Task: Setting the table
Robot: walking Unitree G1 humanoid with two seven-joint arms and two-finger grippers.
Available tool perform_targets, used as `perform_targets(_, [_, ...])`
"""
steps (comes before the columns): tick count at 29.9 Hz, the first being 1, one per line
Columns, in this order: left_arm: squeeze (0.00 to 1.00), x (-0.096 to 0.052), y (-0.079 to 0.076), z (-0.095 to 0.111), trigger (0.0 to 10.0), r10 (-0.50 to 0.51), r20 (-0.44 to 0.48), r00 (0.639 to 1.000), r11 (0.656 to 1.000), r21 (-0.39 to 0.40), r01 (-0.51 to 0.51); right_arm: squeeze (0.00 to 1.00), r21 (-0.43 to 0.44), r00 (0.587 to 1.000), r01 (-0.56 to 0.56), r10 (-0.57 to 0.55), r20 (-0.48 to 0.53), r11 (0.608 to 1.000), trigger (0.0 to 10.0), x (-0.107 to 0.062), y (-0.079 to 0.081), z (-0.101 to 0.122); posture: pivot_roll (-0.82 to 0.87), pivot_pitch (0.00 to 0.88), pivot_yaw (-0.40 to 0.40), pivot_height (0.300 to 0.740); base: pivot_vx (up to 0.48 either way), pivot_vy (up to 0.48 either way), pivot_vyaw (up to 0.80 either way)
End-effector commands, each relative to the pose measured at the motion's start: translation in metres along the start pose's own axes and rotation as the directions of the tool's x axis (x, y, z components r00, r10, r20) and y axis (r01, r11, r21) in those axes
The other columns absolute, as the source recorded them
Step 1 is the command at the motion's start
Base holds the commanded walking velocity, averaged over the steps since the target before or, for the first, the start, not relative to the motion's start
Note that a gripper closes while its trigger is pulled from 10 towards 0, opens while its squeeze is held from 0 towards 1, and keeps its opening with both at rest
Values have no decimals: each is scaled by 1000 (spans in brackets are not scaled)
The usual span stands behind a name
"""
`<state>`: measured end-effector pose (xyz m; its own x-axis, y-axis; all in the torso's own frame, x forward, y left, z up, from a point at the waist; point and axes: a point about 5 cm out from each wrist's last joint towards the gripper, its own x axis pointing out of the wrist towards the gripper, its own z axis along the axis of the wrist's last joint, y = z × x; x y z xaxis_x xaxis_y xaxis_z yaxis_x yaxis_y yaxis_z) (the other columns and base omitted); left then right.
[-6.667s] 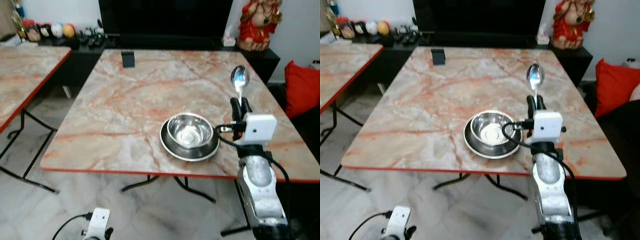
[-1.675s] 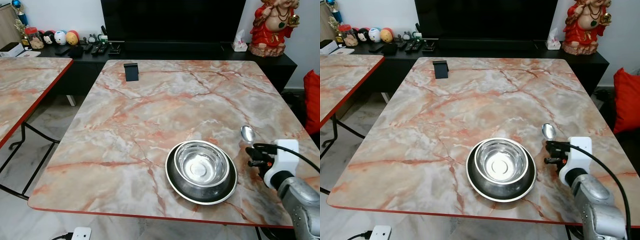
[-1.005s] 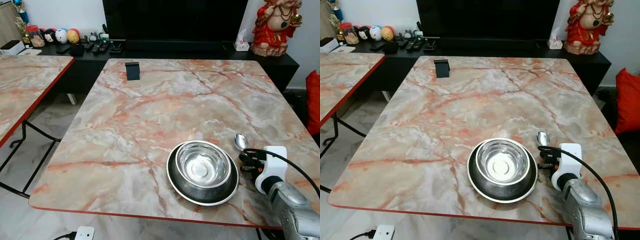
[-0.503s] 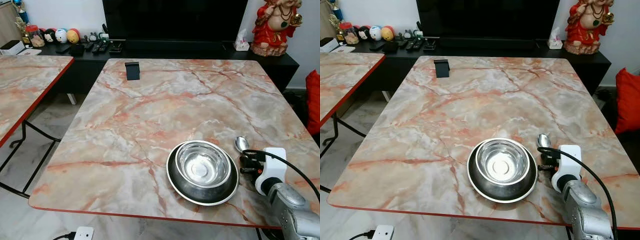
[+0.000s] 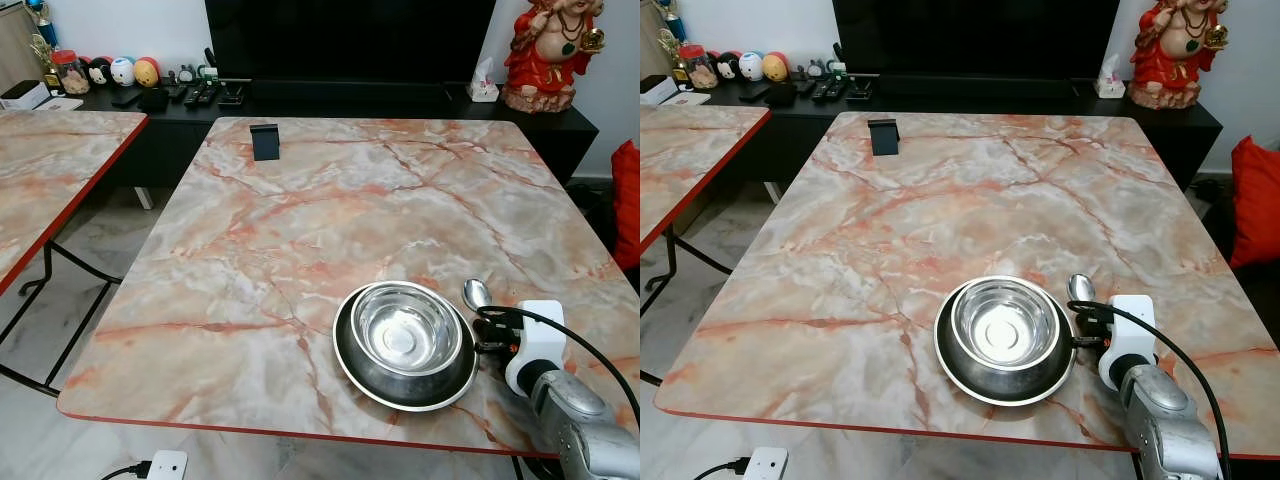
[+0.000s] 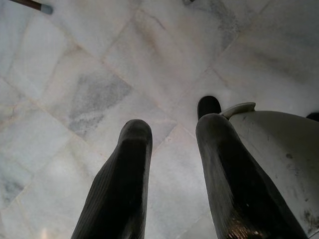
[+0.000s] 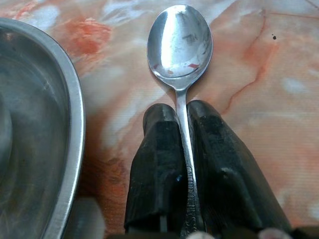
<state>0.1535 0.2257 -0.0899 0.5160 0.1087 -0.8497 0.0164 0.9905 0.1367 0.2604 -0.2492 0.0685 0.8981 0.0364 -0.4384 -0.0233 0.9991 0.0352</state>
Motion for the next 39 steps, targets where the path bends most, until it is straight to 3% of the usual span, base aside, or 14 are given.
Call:
perform_targets(1, [0,1,-2,1,10000,-8,-5,1000,1000,28,8,0,-10,1000,-2,2,-18,1000,10000,-1,2,-3,-34,0,16,731,0,0,0])
perform_targets(8, [0,1,-2,3,10000,-8,-1,1000,1000,29,8,0,-10,1000,17,-17,-20,1000,10000,0,-1,-3,-35,0,17,731,0,0,0])
perform_targets(12, [0,1,-2,4,10000,-11,8,1000,1000,30,10,0,26,995,98,-99,11,995,10000,0,-8,0,-35,0,19,731,0,0,0])
perform_targets(24, [0,1,-1,4,10000,-10,9,1000,999,34,10,0,46,999,54,-54,-2,997,10000,3,7,-6,-33,0,18,731,0,0,0])
perform_targets(39, [0,1,-1,4,10000,-11,10,1000,999,36,10,0,42,998,56,-56,-11,998,10000,4,8,-7,-31,0,19,731,0,0,0])
